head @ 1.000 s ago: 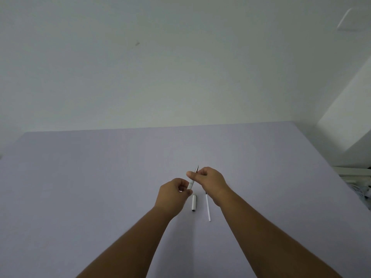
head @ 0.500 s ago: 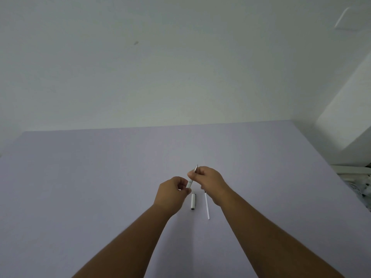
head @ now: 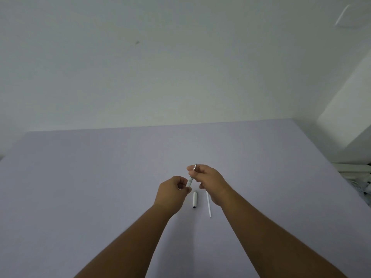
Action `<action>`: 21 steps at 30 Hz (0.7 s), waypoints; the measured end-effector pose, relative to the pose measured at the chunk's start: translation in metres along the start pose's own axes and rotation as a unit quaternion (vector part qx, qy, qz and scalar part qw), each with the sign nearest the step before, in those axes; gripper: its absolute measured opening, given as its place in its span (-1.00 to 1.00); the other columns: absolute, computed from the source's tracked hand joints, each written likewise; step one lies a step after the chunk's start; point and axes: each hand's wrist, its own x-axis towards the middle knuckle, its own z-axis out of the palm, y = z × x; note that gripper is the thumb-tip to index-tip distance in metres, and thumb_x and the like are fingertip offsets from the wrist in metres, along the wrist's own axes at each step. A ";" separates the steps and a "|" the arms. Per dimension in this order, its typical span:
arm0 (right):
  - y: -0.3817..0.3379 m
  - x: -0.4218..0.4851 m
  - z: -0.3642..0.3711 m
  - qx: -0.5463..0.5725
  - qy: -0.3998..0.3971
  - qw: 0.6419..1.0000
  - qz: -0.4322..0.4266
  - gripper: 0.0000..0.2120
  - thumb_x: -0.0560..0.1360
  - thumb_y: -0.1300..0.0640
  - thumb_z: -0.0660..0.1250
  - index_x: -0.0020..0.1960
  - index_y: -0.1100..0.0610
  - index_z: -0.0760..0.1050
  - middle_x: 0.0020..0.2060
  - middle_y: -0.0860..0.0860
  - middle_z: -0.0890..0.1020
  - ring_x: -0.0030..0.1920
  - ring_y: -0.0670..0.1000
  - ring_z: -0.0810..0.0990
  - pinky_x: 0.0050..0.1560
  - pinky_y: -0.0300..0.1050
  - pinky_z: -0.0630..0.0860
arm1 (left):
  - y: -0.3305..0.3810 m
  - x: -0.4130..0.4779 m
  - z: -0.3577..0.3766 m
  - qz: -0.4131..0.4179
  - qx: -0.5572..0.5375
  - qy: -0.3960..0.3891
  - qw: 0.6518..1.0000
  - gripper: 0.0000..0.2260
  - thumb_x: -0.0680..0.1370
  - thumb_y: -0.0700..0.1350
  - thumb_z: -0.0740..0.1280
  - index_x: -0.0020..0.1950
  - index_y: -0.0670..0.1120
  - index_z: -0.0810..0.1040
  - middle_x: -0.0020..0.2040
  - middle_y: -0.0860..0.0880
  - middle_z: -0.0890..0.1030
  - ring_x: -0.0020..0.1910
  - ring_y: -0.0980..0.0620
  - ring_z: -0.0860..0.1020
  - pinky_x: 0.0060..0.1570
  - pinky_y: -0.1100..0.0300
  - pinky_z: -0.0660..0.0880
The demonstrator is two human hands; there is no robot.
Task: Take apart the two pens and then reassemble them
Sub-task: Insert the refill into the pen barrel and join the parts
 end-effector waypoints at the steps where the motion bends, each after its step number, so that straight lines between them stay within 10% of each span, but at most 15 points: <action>1: -0.001 0.000 0.000 -0.006 0.004 1.000 -0.003 -0.92 0.49 0.01 0.34 -0.16 -0.04 0.57 -0.20 -0.14 0.60 -0.15 -0.11 0.54 -0.21 -0.24 0.39 | 0.000 0.000 0.000 0.002 0.005 -0.001 1.000 -0.91 0.48 -0.10 0.39 -0.03 -0.03 0.56 -0.25 0.15 0.52 -0.30 0.22 0.47 -0.36 0.40 0.33; 13: -0.001 0.000 0.006 -0.044 0.055 0.997 0.023 -0.70 0.38 -0.11 0.43 -0.34 0.05 0.43 -0.37 -0.07 0.48 -0.31 -0.05 0.43 -0.25 -0.19 0.39 | -0.001 -0.003 -0.002 0.008 0.001 0.001 1.000 -0.91 0.48 -0.09 0.39 -0.03 -0.02 0.56 -0.22 0.13 0.52 -0.27 0.21 0.48 -0.35 0.43 0.33; 17: 0.000 -0.002 0.003 0.011 -0.004 1.000 -0.006 -0.94 0.48 0.05 0.35 -0.13 -0.07 0.58 -0.12 -0.14 0.63 -0.08 -0.12 0.55 -0.18 -0.23 0.42 | -0.001 -0.003 -0.001 0.003 -0.008 0.008 1.000 -0.90 0.48 -0.09 0.39 -0.02 -0.02 0.56 -0.21 0.13 0.53 -0.26 0.22 0.48 -0.35 0.43 0.31; 21: -0.002 -0.001 0.006 -0.056 0.057 0.997 0.018 -0.67 0.38 -0.11 0.43 -0.36 0.05 0.40 -0.38 -0.05 0.46 -0.34 -0.05 0.40 -0.29 -0.20 0.35 | -0.001 -0.003 0.000 0.007 -0.002 0.000 1.000 -0.89 0.48 -0.09 0.38 -0.01 -0.04 0.56 -0.22 0.13 0.52 -0.26 0.21 0.48 -0.34 0.42 0.33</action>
